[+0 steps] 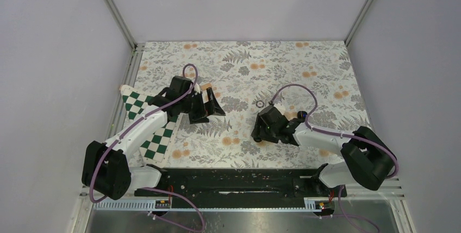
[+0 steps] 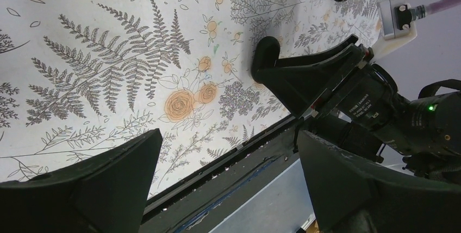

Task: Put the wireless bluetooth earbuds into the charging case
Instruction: Place the charging case at the center of the board, then pick up the charging case from the center of the board.

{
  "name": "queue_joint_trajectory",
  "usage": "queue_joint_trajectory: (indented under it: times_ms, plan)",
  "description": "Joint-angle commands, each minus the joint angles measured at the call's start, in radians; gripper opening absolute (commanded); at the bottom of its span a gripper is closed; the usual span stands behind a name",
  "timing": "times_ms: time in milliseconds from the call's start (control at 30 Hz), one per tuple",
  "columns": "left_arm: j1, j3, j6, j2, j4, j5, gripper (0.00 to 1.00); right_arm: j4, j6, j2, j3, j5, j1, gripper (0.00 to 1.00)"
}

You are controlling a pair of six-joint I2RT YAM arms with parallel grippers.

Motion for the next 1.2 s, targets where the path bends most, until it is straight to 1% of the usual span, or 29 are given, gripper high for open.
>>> queue_joint_trajectory:
  times_ms: [0, 67, 300, 533, 800, 833, 900, 1000, 1067, 1100, 1167]
  plan:
    - [-0.006, -0.006, -0.016, -0.023, 0.041, -0.032, 0.97, 0.028, 0.032, -0.046, -0.035, 0.058, 0.014, 0.68]
    - [-0.012, -0.008, -0.023, -0.019, 0.05, -0.031, 0.97, 0.032, 0.039, -0.08, -0.049, 0.069, 0.014, 0.68]
    - [-0.062, 0.003, -0.037, 0.021, 0.074, -0.031, 0.97, 0.05, 0.09, -0.13, -0.092, 0.157, 0.008, 0.55]
    - [-0.07, 0.012, -0.034, 0.027, 0.077, -0.024, 0.97, 0.11, 0.098, -0.027, -0.064, 0.085, -0.001, 0.55]
    - [-0.077, -0.007, -0.018, 0.036, 0.082, -0.007, 0.97, 0.265, 0.152, 0.065, -0.091, 0.01, -0.033, 0.52]
    - [-0.076, -0.009, -0.018, 0.037, 0.085, -0.002, 0.97, 0.283, 0.159, 0.074, -0.096, 0.0, -0.04, 0.5]
    - [-0.076, -0.012, -0.018, 0.038, 0.09, 0.006, 0.96, 0.32, 0.178, 0.086, -0.11, -0.019, -0.051, 0.41]
    - [-0.076, -0.014, -0.015, 0.041, 0.089, 0.006, 0.96, 0.344, 0.188, 0.078, -0.126, -0.029, -0.06, 0.24]
    - [-0.077, -0.017, -0.013, 0.04, 0.089, 0.008, 0.96, 0.342, 0.184, 0.053, -0.136, -0.029, -0.064, 0.14]
    - [-0.076, -0.017, -0.01, 0.041, 0.089, 0.008, 0.96, 0.339, 0.182, 0.035, -0.14, -0.03, -0.066, 0.11]
    - [-0.077, -0.017, 0.0, 0.041, 0.095, 0.02, 0.97, 0.333, 0.172, -0.013, -0.149, -0.036, -0.071, 0.07]
